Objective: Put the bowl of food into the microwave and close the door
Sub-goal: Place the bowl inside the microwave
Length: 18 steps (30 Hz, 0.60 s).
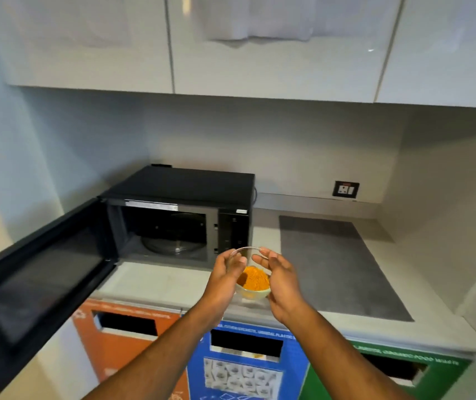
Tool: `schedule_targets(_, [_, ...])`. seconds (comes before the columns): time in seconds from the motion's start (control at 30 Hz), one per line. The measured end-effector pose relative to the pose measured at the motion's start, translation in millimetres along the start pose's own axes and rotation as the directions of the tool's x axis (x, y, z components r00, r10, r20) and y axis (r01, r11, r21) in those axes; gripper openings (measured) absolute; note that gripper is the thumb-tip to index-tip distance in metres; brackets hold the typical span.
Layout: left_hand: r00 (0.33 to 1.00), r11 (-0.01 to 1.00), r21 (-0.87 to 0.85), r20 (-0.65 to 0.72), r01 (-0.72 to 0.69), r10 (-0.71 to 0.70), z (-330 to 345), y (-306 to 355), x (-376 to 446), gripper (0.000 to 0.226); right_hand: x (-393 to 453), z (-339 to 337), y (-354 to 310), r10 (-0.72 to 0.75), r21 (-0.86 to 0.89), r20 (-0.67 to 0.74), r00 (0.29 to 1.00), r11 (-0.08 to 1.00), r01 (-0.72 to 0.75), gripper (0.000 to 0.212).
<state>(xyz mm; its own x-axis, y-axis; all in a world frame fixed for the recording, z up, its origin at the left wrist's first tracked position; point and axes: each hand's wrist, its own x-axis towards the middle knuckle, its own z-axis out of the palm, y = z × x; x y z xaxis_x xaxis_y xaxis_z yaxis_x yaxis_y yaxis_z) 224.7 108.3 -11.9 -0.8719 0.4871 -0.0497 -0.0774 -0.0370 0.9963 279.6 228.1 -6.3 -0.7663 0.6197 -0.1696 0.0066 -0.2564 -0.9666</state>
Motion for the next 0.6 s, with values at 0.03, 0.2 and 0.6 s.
schedule_targets(0.03, [1.000,1.000,0.003,0.024,-0.017,0.017,-11,-1,-4,0.047,-2,10,3,-0.001,0.006,-0.002,1.000,1.000,0.001,0.030])
schedule_targets(0.2, [0.991,0.984,0.130,0.070,-0.121,0.112,-94,-5,-21,0.078,-4,84,28,0.028,0.072,0.007,1.000,0.997,-0.029,0.030])
schedule_targets(0.6, [0.992,0.978,0.166,0.035,-0.127,0.123,-254,-33,23,0.085,12,236,101,0.117,0.173,-0.021,0.993,0.979,-0.112,0.022])
